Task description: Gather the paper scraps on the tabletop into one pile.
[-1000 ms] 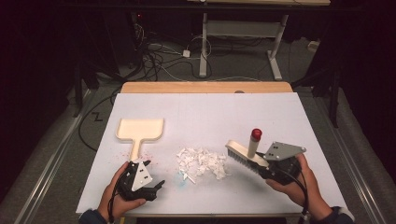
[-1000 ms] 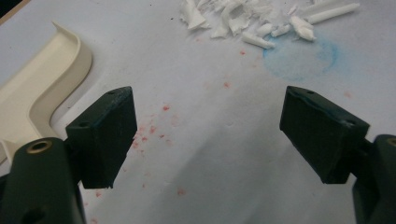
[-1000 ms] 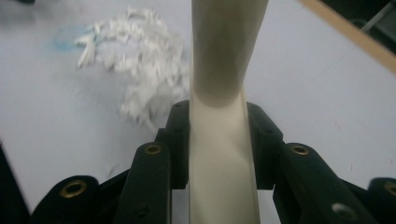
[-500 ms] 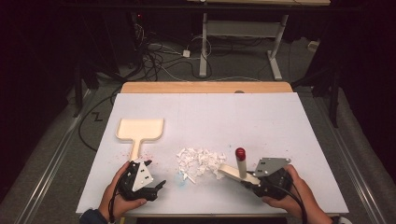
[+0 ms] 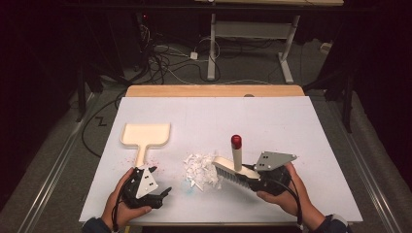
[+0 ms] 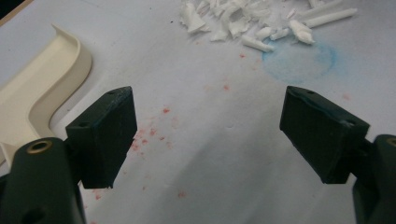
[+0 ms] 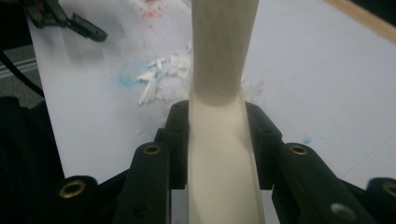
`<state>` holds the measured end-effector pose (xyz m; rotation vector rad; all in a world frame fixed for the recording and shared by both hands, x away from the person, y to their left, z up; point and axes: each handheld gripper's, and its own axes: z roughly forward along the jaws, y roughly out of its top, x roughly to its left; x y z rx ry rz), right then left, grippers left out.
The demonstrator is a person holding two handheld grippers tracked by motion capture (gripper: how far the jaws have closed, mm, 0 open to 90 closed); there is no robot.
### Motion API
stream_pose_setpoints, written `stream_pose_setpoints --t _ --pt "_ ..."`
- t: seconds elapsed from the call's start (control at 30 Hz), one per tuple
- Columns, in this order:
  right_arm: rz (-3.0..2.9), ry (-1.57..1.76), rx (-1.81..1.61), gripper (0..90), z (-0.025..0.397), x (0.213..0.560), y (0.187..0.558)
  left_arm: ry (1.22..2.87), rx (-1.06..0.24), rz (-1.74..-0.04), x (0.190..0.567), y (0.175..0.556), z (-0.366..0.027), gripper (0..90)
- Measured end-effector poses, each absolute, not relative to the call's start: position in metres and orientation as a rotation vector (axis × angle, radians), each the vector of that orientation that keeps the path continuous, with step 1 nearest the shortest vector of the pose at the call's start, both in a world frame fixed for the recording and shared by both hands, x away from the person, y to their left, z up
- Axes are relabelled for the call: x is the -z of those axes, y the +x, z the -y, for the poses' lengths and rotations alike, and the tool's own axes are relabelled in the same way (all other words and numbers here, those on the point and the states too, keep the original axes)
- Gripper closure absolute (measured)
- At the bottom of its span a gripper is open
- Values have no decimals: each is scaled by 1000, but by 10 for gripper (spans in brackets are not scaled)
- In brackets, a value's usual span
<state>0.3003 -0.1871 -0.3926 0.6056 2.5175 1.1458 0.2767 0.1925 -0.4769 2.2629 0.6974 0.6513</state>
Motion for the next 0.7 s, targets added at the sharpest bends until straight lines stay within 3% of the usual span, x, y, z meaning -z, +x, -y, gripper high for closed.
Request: stream_pose_setpoints --t 0.27,0.53,0.7 --pt "-2474 495 -1360 680 173 382 284 2179 -704 -758 468 277 -206 173" --pt "-2606 410 -1364 680 100 420 283 2030 -804 -856 457 275 -225 173" --pt "-2609 415 -1344 680 77 435 288 2012 -800 -885 459 275 -229 173"
